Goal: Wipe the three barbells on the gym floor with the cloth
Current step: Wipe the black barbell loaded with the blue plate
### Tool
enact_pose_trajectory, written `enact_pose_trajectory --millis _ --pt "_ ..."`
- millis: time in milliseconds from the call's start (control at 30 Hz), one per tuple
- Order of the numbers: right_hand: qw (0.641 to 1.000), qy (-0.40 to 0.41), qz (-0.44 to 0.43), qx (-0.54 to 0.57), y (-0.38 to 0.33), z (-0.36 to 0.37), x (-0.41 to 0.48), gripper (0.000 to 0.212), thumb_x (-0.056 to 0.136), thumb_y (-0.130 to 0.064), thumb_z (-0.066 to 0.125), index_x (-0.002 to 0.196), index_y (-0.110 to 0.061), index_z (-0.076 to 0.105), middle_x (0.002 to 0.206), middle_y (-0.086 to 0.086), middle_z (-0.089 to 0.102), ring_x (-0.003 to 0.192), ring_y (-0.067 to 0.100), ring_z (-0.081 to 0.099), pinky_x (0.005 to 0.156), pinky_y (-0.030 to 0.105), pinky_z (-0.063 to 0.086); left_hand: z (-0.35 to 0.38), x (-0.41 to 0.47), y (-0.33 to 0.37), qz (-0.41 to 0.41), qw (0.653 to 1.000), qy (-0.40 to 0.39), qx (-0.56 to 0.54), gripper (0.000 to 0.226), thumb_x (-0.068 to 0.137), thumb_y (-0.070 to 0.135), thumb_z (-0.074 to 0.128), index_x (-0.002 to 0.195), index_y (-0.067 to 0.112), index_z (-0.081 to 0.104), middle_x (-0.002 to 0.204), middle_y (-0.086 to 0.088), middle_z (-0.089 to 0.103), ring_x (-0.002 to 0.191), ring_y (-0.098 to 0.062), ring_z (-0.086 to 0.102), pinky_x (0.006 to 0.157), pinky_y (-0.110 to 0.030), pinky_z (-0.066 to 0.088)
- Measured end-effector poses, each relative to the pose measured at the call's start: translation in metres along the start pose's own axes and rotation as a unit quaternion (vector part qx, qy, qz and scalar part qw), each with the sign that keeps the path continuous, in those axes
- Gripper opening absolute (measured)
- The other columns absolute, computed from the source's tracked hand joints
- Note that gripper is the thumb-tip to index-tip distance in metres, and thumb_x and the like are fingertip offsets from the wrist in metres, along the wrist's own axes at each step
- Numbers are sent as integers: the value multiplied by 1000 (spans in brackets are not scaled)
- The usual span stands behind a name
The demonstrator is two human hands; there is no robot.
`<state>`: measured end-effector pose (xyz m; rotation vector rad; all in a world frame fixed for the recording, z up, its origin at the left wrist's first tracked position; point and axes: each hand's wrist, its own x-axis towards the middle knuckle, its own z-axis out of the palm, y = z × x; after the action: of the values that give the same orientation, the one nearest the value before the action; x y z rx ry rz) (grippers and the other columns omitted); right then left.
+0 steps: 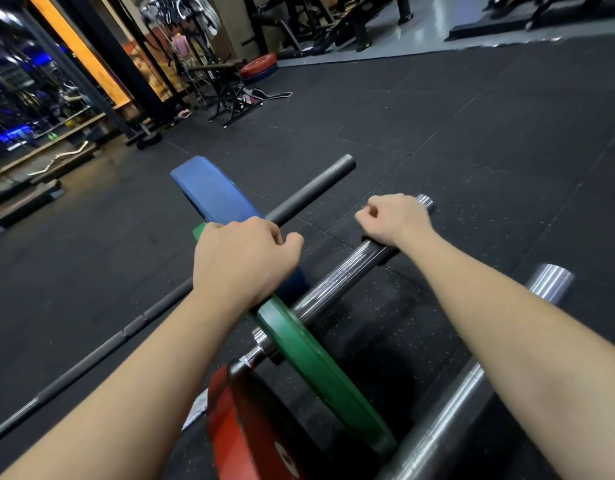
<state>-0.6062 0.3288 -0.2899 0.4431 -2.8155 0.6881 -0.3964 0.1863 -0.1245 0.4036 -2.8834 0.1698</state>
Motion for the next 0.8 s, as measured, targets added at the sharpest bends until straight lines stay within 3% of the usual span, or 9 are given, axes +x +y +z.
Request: enact_pose_trajectory --millis 100,200,267,300,367,433,500,667,800 --pt "984 84 110 115 34 0 4 35 89 -51 40 85 -23 60 89 -5 61 89 24 53 74 34 44 2 2 -1 4 1000 6 -1 49 97 47 41 66 13 59 63 -2 67 69 -23 59 78 -34 38" --pt "961 111 143 209 41 4 -3 31 95 -47 43 103 -22 61 102 -5 55 97 17 48 79 34 43 3 5 -3 -5 1000 1 -11 48 96 47 42 69 13 61 66 0 71 71 -24 61 76 -34 40" --pt "916 166 207 299 38 8 -9 28 98 -43 44 107 -22 60 108 -5 57 101 15 52 81 30 41 4 6 -4 -9 1000 -3 -19 48 96 48 42 69 13 62 67 0 72 73 -25 62 76 -34 43" --pt "867 206 271 365 36 7 -12 28 99 -41 45 109 -20 60 109 -4 59 101 16 56 80 27 40 4 6 -4 -10 1000 -5 -21 48 96 48 42 69 13 62 67 0 72 74 -25 63 75 -34 43" --pt "721 252 407 502 35 7 -18 29 101 -40 46 110 -18 62 102 -3 63 92 15 63 70 19 44 5 7 -6 -13 1000 -5 -25 48 95 48 41 69 14 62 67 0 72 75 -26 63 75 -34 45" --pt "593 221 470 615 36 4 -23 33 100 -44 46 115 -19 63 101 -4 65 83 11 65 69 21 50 5 10 -9 -20 999 -5 -30 48 95 49 41 68 15 63 67 1 72 77 -27 63 77 -35 46" --pt "514 189 483 683 37 4 -23 38 96 -51 49 113 -21 64 103 -3 69 87 17 69 80 32 57 6 12 -10 -24 999 -8 -32 48 94 49 41 71 16 66 68 1 72 78 -27 63 79 -35 47" --pt "497 111 472 719 37 14 -23 72 80 -74 51 132 -25 59 119 0 69 101 28 68 100 50 52 5 14 -11 -25 999 -14 -31 46 93 48 41 73 17 68 67 1 72 76 -25 65 78 -35 45" --pt "496 65 484 718 24 14 -33 67 80 -67 53 131 -24 58 114 2 69 99 28 67 100 49 51 5 13 -10 -28 999 -17 -33 46 92 48 41 72 17 68 67 1 72 78 -27 65 81 -35 50"
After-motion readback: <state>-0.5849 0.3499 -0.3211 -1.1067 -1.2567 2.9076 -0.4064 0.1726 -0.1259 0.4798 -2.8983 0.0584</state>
